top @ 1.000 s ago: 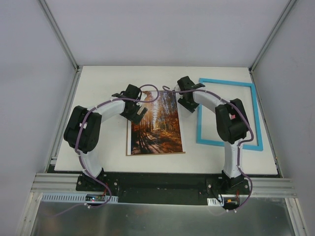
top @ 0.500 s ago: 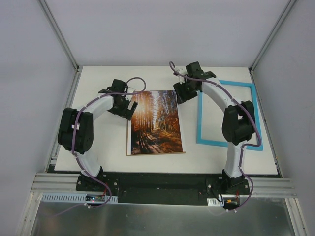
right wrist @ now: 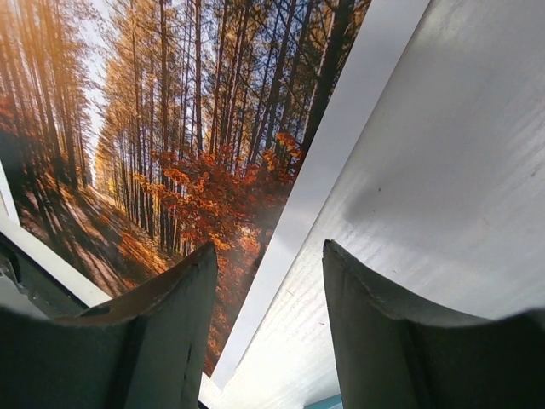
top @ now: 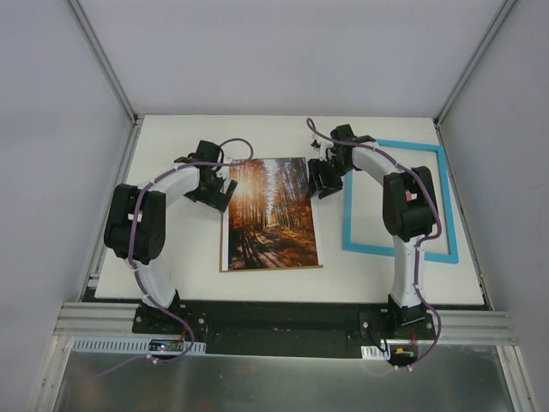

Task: Take the photo out of the frame

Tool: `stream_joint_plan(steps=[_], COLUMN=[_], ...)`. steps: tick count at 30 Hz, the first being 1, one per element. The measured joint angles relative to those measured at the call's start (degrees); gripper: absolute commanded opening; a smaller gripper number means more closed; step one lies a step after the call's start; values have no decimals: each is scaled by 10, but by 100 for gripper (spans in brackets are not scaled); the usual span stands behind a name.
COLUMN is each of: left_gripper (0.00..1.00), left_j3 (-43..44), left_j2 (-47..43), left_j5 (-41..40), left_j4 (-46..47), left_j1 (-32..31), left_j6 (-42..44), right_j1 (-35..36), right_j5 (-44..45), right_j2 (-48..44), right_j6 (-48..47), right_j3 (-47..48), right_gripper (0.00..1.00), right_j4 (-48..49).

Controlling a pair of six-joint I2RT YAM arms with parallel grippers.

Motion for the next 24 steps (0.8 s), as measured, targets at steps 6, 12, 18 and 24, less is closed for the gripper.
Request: stream_joint_plan(steps=[6, 12, 18, 24], left_gripper=[99, 99, 99, 99], left_j3=[0, 0, 0, 0], left_j2=[10, 10, 10, 11], left_j5=[-2, -2, -2, -2], left_j4=[0, 0, 0, 0], left_j1=[-8, -19, -19, -19], left_j6=[-7, -8, -9, -10], right_j1=[-8, -8, -9, -12], right_j5=[-28, -43, -49, -47], right_j2=[1, 19, 20, 20], right_j6=[9, 16, 20, 26], right_j3=[-15, -15, -15, -16], right_gripper=[53, 53, 53, 52], right_j4=[0, 0, 0, 1])
